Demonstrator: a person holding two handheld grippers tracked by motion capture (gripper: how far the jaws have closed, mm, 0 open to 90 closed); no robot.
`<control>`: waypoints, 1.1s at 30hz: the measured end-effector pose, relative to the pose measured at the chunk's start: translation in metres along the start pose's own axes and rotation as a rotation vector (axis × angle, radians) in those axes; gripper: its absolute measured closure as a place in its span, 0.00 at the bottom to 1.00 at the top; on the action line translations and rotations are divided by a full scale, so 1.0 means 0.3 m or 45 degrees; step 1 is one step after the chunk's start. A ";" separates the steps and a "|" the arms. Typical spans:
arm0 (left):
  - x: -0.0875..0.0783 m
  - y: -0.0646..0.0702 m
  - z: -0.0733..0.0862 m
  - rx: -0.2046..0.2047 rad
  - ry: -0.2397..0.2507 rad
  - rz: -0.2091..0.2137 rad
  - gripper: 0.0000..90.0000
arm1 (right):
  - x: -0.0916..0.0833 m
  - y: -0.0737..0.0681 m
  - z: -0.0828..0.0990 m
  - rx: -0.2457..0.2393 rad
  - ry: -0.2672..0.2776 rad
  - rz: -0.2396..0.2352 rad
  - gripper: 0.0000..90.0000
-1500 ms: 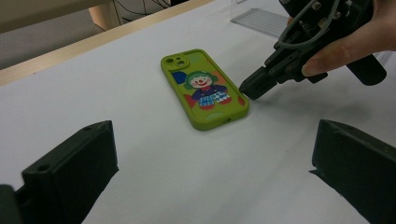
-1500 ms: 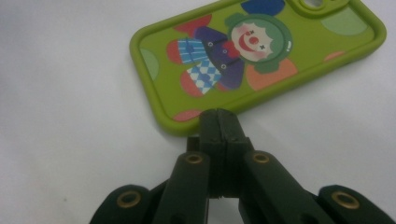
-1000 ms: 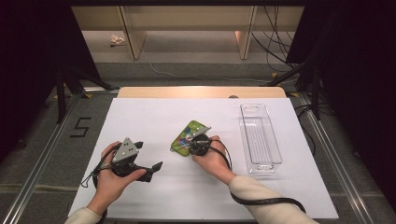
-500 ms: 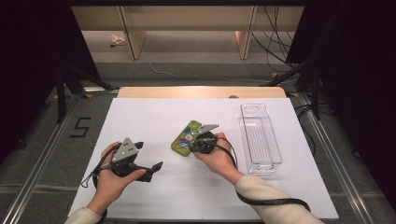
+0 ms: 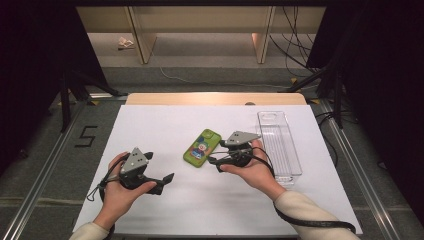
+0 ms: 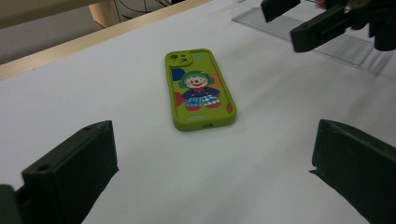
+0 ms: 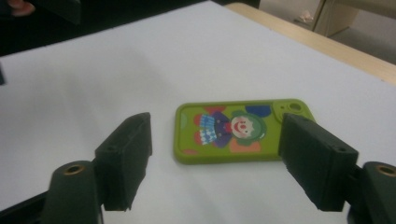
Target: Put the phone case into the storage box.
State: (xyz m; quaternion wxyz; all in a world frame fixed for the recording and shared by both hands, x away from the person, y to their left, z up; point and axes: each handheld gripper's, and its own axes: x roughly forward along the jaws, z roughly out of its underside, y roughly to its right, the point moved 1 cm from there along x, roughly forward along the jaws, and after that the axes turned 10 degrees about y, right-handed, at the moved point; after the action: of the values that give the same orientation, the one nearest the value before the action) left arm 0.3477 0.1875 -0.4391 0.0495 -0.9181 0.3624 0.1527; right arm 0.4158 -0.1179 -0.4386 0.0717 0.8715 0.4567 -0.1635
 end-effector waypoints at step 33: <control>-0.003 -0.005 0.001 -0.010 -0.007 -0.012 0.00 | -0.341 0.059 0.022 0.030 0.213 0.008 0.18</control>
State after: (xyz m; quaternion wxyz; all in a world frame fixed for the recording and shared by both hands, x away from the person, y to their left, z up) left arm 0.3480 0.1891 -0.4390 0.0476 -0.9196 0.3573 0.1563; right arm 0.3747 -0.2091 -0.4094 0.0237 0.8844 0.4563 -0.0951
